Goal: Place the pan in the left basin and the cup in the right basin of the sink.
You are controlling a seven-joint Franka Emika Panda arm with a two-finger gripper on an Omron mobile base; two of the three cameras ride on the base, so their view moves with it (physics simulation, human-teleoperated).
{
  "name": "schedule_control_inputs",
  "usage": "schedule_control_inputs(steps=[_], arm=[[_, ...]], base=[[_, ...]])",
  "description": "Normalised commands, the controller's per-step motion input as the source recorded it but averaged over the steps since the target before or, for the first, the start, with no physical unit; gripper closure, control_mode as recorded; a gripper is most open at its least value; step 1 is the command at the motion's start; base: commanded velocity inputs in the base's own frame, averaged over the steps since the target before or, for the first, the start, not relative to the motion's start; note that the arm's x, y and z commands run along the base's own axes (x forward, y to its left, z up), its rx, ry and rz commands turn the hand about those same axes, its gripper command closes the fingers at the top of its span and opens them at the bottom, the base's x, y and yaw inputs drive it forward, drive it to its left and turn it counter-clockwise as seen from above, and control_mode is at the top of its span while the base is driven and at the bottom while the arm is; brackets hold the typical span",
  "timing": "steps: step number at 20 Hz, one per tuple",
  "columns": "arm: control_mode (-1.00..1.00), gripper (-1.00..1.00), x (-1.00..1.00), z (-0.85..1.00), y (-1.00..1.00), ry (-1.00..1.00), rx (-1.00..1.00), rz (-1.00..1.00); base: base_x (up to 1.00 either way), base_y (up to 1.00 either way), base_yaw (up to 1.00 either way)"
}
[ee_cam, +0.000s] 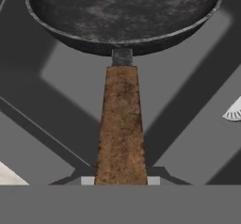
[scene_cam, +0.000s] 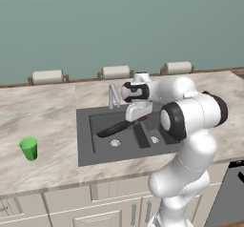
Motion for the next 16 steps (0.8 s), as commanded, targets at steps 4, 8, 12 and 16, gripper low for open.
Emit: schedule_control_inputs(steps=[4, 8, 12, 16], arm=[[-1.00, 1.00, 0.21, -0.18, 0.03, 0.00, 0.00, 0.00], [-1.00, 1.00, 0.26, -0.14, 0.10, 0.00, 0.00, 0.00], [-1.00, 1.00, 0.29, -0.12, 0.12, 0.00, 0.00, 0.00], [-1.00, 1.00, 0.35, -0.12, 0.14, 0.00, 0.00, 0.00]], base=[[0.00, 0.00, 0.00], [0.00, 0.00, 0.00], [0.00, 0.00, 0.00], [0.00, 0.00, 0.00]])
